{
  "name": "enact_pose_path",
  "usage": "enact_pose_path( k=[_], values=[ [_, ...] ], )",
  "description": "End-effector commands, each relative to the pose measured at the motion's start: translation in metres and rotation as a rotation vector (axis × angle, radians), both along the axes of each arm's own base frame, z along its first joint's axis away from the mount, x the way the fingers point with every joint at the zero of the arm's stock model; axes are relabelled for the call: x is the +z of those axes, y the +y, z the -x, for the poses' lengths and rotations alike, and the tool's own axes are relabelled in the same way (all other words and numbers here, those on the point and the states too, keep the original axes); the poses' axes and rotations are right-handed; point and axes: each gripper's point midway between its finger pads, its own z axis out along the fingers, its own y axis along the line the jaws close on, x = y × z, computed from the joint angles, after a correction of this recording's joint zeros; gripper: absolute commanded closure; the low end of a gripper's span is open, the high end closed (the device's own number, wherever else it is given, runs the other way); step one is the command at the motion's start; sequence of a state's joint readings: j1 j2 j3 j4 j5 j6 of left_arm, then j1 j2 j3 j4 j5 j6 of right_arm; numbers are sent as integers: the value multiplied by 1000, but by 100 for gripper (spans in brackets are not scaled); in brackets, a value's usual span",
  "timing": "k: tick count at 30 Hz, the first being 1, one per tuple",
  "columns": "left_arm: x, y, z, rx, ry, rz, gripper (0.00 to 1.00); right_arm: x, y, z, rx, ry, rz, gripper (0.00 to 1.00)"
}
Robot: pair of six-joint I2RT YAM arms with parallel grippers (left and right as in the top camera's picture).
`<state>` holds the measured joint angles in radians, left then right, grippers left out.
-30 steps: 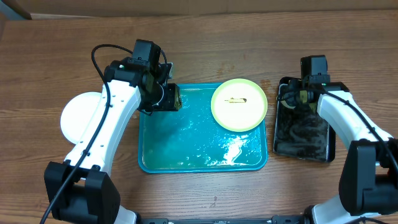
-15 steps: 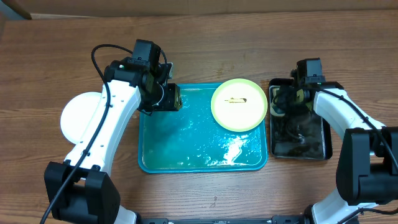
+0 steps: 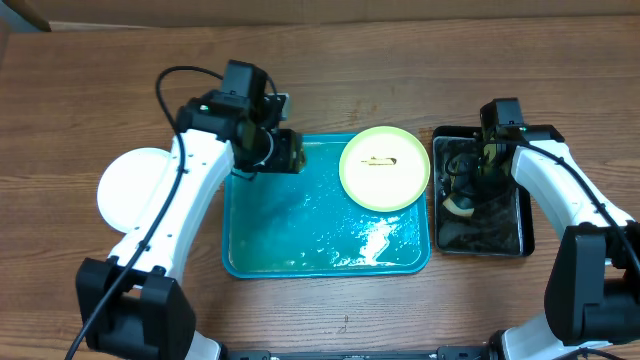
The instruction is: Clean dirty plates on tray and stack at the side
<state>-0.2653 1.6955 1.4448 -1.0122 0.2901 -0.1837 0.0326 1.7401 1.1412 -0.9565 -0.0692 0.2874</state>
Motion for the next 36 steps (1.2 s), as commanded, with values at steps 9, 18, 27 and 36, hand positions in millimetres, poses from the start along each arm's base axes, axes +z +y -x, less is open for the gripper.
enact_pose_path(
  k=[9,18,27,36],
  values=[
    [-48,-83,26,116,283,114,20,12,-3,-4,0,-25,16,92],
    [-101,-146,41,273,438,131,18,12,-4,-2,1,-16,17,92],
    [-129,-155,39,290,400,64,36,11,-4,1,1,-7,17,92],
    [-132,-147,39,306,394,32,54,11,-4,2,1,-3,17,92]
  ],
)
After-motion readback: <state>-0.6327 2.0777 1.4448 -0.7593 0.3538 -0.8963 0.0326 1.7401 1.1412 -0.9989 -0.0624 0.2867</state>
